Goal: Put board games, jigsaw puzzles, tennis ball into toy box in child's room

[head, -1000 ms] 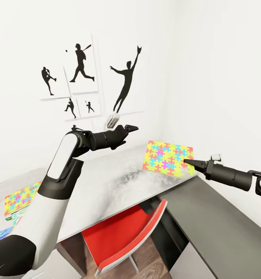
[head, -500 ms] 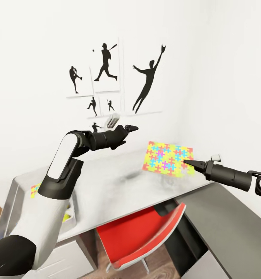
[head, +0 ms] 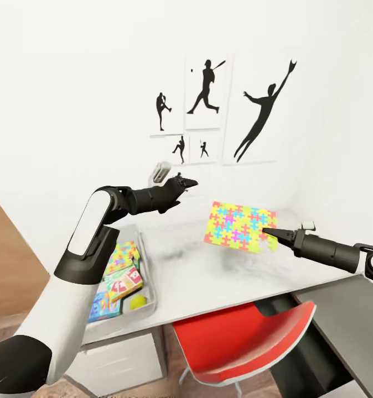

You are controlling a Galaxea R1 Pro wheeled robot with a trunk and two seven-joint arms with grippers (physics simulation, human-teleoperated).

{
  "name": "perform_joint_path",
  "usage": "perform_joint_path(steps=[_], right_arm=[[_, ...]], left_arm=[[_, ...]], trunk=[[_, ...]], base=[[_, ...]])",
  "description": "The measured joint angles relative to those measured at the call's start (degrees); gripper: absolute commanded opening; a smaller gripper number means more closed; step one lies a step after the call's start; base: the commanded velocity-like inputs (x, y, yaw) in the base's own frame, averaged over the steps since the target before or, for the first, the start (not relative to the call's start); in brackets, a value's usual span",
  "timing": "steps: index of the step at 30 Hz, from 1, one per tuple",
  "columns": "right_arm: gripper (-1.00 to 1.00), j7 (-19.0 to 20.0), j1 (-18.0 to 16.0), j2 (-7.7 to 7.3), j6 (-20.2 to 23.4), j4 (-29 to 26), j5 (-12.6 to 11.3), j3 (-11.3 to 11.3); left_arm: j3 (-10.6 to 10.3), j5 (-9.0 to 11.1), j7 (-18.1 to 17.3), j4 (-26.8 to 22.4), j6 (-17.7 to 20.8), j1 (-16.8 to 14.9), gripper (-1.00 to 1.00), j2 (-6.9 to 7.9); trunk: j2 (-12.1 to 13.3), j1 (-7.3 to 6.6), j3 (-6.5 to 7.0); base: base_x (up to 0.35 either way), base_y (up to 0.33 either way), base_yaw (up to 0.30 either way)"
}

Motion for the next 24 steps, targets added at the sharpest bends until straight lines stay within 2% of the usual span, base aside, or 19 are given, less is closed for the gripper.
perform_joint_path(steps=[5,15,24], right_arm=[[-1.0,-0.01,0.0,-0.03,-0.2,0.0,0.01,-0.01],[-1.0,-0.86,0.0,-0.02,-1.36,0.0,0.02,0.0],[-1.0,-1.26,0.01,0.0,-1.56,0.0,0.02,0.0]], left_arm=[[0.02,0.0,0.0,0.0,0.0,0.0,1.0,-0.03],[0.01,0.0,0.0,0.0,0.0,0.0,1.0,-0.08],[-0.03,-0.02,0.0,0.0,0.0,0.0,1.0,-0.09]], trunk=[[0.0,0.0,-0.08],[0.0,0.0,-0.11],[0.0,0.0,-0.12]], base=[[0.0,0.265,0.144],[0.0,0.265,0.046],[0.0,0.265,0.201]])
